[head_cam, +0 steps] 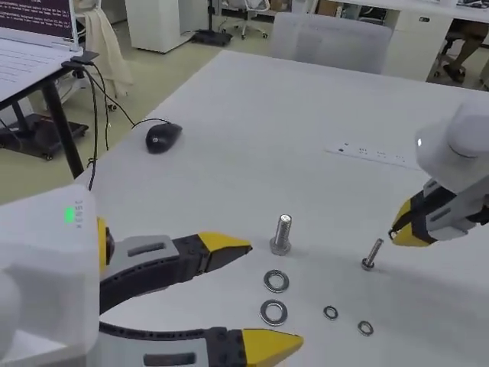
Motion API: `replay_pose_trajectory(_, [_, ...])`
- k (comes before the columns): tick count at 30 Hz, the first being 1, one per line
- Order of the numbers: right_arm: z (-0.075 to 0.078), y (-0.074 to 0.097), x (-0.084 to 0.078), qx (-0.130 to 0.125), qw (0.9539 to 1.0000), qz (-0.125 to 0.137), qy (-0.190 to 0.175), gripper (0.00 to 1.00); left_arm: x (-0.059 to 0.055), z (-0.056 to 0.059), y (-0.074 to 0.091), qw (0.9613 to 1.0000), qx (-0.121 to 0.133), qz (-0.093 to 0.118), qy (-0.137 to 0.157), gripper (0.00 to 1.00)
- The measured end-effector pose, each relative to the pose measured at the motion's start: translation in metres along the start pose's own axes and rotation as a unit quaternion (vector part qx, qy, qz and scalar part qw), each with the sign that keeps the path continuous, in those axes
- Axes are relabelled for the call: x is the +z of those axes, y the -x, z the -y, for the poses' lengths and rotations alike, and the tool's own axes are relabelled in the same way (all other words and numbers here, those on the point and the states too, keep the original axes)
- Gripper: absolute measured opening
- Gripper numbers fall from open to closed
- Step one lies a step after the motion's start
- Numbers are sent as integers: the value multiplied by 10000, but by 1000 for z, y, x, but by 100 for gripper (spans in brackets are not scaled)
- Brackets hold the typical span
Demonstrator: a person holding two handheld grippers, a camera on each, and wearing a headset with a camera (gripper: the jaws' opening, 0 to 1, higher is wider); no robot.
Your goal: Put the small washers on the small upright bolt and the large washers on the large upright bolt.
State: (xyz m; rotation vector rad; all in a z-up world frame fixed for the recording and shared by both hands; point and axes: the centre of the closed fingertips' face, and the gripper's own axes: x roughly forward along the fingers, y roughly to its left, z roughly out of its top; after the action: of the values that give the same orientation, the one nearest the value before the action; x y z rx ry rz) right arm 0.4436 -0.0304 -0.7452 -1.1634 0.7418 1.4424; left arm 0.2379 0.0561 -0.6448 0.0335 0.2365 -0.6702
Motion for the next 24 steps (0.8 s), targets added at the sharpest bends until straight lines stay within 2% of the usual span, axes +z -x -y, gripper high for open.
replay_pose_trajectory(3, [1,-4,-1,39,9999,-83,76,12,0,-2,-2,10000,9,22,18,50])
replay_pose_trajectory(18, [4,-18,1,170,9996,-158,187,12,-8,-7,-3,9999,16,-95,98,50])
replay_pose_trajectory(24, [4,-23,-2,200,9993,-243,224,12,-7,-10,-2,9999,65,-55,109,50])
